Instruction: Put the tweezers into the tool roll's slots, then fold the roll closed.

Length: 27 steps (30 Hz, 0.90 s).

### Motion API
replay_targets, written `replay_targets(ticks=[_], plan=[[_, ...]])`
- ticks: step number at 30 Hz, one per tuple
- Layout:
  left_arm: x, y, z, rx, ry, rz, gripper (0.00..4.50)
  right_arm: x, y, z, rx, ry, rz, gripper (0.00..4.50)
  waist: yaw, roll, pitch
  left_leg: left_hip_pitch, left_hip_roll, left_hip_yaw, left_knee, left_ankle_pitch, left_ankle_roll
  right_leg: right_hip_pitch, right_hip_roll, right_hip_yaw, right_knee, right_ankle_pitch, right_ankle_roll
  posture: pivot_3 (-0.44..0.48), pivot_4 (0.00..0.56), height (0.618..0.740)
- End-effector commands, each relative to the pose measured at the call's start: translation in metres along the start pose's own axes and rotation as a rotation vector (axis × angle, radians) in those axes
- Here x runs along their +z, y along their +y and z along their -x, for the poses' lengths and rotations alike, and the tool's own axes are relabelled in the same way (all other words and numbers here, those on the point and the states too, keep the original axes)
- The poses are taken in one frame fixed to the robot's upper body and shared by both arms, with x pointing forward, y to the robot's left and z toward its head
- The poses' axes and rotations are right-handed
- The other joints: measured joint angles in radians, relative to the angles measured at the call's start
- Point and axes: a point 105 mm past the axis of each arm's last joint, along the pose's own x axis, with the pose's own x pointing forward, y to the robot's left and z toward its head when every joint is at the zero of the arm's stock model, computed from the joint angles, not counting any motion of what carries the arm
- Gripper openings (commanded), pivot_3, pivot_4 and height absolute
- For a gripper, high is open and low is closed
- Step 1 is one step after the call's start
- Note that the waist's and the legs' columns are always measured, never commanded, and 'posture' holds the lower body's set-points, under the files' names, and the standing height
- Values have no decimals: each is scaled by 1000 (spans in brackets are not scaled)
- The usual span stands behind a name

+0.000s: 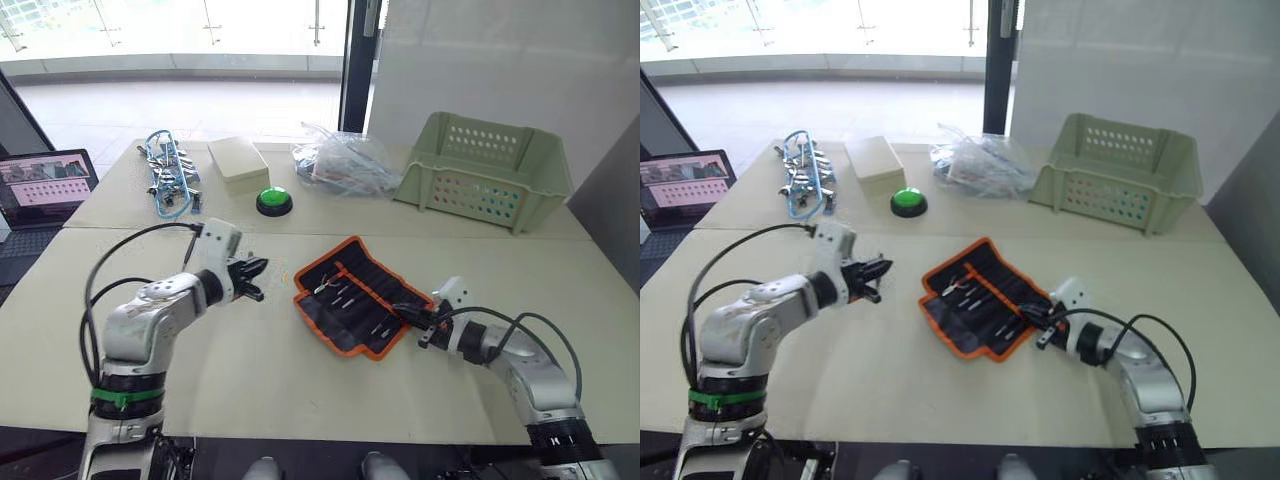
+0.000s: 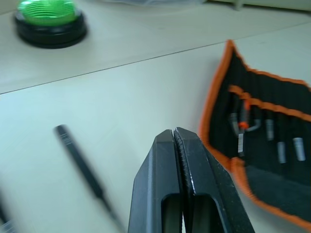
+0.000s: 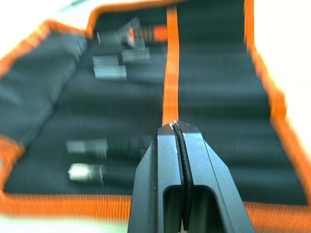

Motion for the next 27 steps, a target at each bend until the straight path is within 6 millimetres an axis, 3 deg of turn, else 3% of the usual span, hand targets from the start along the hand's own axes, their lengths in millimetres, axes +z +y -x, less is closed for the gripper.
replay_targets(ticks=[1, 4, 11, 12, 16, 21, 27], plan=[[9, 44, 31, 196, -81, -4, 54, -17, -3, 3, -6, 69, 0, 0, -4, 0, 0, 0, 0, 0, 0, 0, 0, 0, 0, 0, 0, 0, 0, 0, 150, 740], [-6, 86, 65, 387, -89, 45, 54, -21, -3, 3, -1, 78, -2, 0, -4, 0, 0, 1, 0, 0, 0, 0, 0, 1, 0, 0, 1, 0, 0, 0, 150, 740], [-28, 126, 94, 580, -124, 110, 54, -23, -3, -1, 18, 78, 9, 0, 3, -2, -1, 3, 0, 0, 2, 0, 0, 1, 0, 0, 5, 0, 0, 0, 150, 740], [-29, 128, 93, 583, -129, 111, 602, -23, -3, -2, 20, 76, 11, 0, 3, -2, -1, 3, 0, 0, 3, 0, 0, 2, 0, 0, 6, 0, 0, 0, 150, 740], [-41, 133, 80, 582, -125, 131, 1848, -22, -3, -4, 28, 72, 14, 0, 0, -2, -1, 4, 0, 0, 3, 0, 0, 2, 0, 0, 7, 0, 0, 0, 150, 740], [-49, 130, 43, 513, -91, 116, 3515, -21, -2, -8, 39, 69, 19, 0, -2, -2, -1, 4, 0, 0, 5, 0, 0, 2, 0, 0, 9, 0, 0, 0, 150, 740], [-33, 129, 10, 498, -108, 87, 3515, -18, -3, -10, 37, 66, 21, 0, -6, -2, -1, 4, 0, 0, 6, 0, 0, 1, 1, 0, 12, 0, 0, 0, 150, 740]])
